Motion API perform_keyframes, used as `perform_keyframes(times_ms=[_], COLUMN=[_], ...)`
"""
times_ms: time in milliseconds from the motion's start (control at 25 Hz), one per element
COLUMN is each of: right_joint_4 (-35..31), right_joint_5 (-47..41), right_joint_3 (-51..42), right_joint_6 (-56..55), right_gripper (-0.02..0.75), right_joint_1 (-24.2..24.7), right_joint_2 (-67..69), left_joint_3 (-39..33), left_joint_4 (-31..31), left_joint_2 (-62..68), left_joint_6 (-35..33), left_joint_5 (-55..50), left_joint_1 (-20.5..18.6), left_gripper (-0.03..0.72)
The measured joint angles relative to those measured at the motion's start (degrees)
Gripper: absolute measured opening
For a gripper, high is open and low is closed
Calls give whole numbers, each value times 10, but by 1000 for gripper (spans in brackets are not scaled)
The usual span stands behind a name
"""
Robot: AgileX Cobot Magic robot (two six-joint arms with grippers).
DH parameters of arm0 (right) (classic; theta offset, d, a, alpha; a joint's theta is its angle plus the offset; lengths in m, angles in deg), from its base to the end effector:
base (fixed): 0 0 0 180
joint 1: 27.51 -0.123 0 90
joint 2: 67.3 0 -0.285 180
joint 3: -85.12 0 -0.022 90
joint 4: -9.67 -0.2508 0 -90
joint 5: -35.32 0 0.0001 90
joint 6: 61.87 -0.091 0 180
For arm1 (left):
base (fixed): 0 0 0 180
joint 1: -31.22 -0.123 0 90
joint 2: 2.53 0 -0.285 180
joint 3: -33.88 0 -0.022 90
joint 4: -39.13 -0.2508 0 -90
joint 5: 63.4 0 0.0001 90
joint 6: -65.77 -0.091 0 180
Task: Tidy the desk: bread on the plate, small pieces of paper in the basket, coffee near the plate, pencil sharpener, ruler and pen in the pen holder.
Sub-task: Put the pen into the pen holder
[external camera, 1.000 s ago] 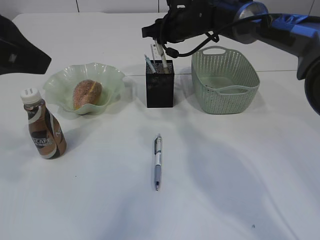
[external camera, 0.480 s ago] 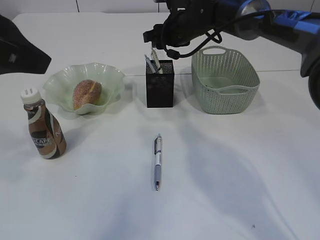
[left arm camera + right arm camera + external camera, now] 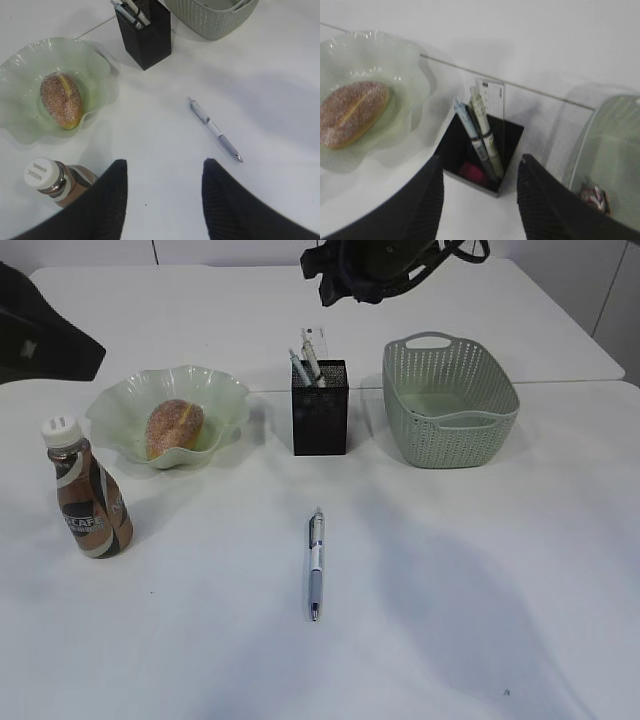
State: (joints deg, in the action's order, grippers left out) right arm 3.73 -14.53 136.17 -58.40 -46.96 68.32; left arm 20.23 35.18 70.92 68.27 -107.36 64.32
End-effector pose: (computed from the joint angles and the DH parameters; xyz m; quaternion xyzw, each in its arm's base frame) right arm 0.4843 0.1787 0.3046 -0.1678 0.9054 0.1027 0.3762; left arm 0.2007 -0.1256 0.3712 0.2522 0.8741 -0.0960 0.4040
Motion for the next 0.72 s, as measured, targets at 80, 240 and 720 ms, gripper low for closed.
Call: perform_keyframes(times_ms=[80,240,720], right_joint_4=[2,2,2], right_joint_5=[-55,-131,-218], right_joint_3=[0,0,1], right_joint_6=[-10,-35,-52], right_gripper=[388,387,353], right_joint_1=[0,0,0], right_joint_2=[-12,-28,-50], left_joint_3=[0,0,0], left_joint_4=[0,0,19], left_joint_2=[0,0,0], left_joint_6=[0,0,0], left_joint_5=[1,2,2], left_joint_1=[0,0,0], left_gripper=[340,340,340])
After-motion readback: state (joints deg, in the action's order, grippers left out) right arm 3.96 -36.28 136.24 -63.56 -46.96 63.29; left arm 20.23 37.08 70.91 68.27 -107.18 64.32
